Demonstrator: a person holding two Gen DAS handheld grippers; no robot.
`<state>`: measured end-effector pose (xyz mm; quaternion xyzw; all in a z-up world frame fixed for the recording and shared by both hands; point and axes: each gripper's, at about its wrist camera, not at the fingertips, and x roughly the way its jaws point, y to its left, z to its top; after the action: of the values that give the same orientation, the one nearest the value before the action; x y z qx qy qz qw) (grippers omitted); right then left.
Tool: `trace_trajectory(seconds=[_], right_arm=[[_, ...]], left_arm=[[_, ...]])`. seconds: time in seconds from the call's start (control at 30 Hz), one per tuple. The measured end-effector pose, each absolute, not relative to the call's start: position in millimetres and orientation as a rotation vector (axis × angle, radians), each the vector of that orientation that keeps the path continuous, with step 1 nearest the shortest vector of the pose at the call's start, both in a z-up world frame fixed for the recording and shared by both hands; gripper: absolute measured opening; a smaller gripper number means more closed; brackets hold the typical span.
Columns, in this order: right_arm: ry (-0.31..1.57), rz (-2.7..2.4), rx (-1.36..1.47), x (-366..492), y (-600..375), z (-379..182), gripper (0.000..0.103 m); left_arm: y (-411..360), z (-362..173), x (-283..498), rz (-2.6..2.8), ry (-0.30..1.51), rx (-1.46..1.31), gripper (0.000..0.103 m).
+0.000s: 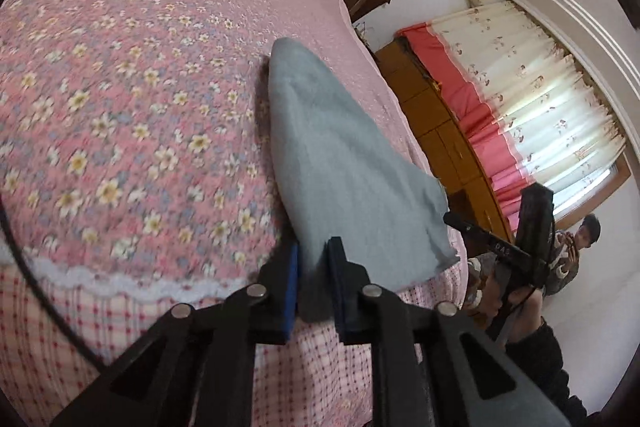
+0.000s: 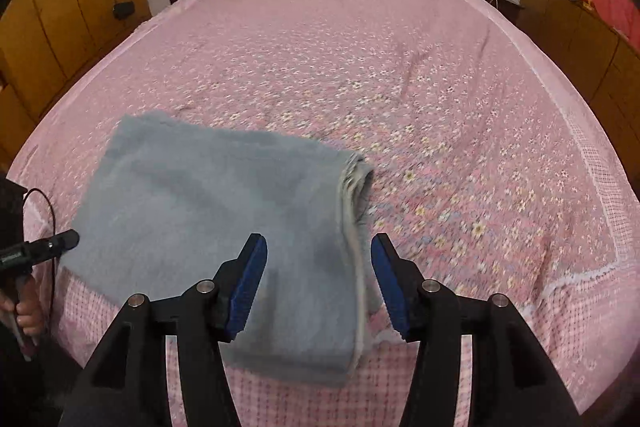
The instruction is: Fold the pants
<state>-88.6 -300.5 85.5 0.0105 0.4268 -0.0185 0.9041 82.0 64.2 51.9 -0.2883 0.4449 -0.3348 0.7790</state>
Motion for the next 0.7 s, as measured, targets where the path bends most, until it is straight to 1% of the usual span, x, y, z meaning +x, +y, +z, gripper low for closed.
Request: trace_trajectory(seconds=[0.07, 0.27, 0.37, 0.4, 0.43, 0.47, 0.5, 0.53, 0.6, 0.63, 0.7], right_arm=[[0.895, -0.05, 0.025, -94, -297, 81, 0.055], [0.928, -0.145, 0.001, -115, -282, 76, 0.055], [0.775, -0.103, -0.137, -150, -211, 90, 0.057], [0.731, -0.108, -0.179, -157, -188, 90, 0.065], [0.662, -0.112, -0.251, -164, -151, 87, 0.069], [0.617, -0.109, -0.301, -167, -126, 82, 0.074], [0.576, -0.111, -0.359, -166, -99, 73, 0.075], [0.542, -0.126, -0.419, -163, -75, 63, 0.075], [0.51, -0.153, -0.565, -148, -31, 34, 0.074], [0.514, -0.16, -0.6, -143, -21, 24, 0.074], [0.495, -0.175, -0.662, -135, -1, 5, 0.074]], left_arm=[[72, 52, 81, -0.734, 0.958, -0.646, 0.012], [100, 51, 75, -0.731, 0.948, -0.623, 0.012], [108, 62, 78, -0.727, 0.908, -0.571, 0.012], [118, 67, 83, -0.724, 0.886, -0.583, 0.012], [125, 69, 88, -0.725, 0.875, -0.609, 0.019], [138, 69, 98, -0.722, 0.867, -0.664, 0.032], [146, 67, 105, -0.724, 0.867, -0.711, 0.038], [154, 65, 113, -0.736, 0.876, -0.755, 0.041], [158, 60, 136, -0.782, 0.971, -0.761, 0.041], [155, 61, 145, -0.795, 1.006, -0.71, 0.041], [145, 69, 165, -0.827, 1.014, -0.581, 0.041]])
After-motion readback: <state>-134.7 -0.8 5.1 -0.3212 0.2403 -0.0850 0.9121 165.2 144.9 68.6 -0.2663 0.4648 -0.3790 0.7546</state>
